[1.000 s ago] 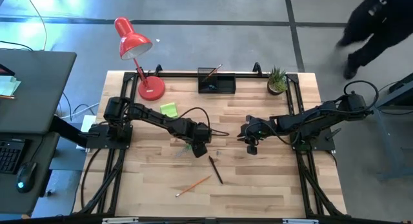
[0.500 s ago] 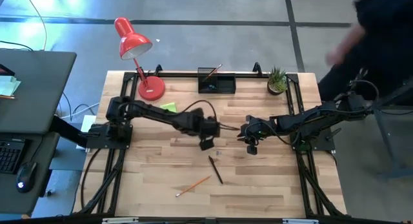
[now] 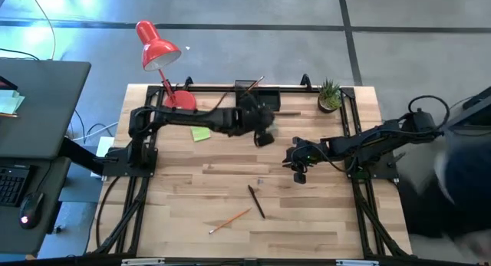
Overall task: Pick and place office supplies into organizer
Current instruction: Put the green scissor into the desk organizer
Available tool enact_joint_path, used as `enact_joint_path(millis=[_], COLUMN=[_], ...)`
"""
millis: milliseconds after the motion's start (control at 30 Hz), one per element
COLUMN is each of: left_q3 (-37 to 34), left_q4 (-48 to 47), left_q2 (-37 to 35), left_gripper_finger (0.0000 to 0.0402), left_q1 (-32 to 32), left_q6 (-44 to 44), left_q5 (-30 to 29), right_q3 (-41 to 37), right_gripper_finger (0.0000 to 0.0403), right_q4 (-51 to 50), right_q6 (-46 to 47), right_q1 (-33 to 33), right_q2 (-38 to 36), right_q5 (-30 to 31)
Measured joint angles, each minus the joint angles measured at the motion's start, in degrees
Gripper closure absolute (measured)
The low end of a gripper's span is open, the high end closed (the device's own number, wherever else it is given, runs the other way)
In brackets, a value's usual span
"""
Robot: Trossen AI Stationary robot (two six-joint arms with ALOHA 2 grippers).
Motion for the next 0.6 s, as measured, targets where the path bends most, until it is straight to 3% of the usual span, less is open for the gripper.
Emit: enact_joint_path(millis=[133, 300, 400, 600], left_q3=[0.00, 0.04, -1.60, -8.48], left_q4=[2.03, -4.82, -10.08, -4.37], left_q2=[-0.02, 0.52, 1.01, 1.01], left_gripper_finger=[0.0401, 0.0381, 0.0368, 0.0346], left_q1=[3.42, 5.78, 6.37, 6.99], left_q6=[0.65, 0.57, -0.55, -1.96], left_q5=[8.02, 19.22, 20.00, 18.90], right_q3=[0.00, 0.00, 0.00, 0.00], right_gripper_finger=[0.0336, 0.0336, 0.0336, 0.0336], right_q4=[0.02, -0.03, -0.11, 0.38], right_q6=[0.67, 0.83, 1.63, 2.98], right_q1=[0.02, 1.39, 1.96, 1.95], right_q2=[0.00, 0.00, 0.00, 0.00], right_q5=[0.40, 2.51, 5.39, 7.46])
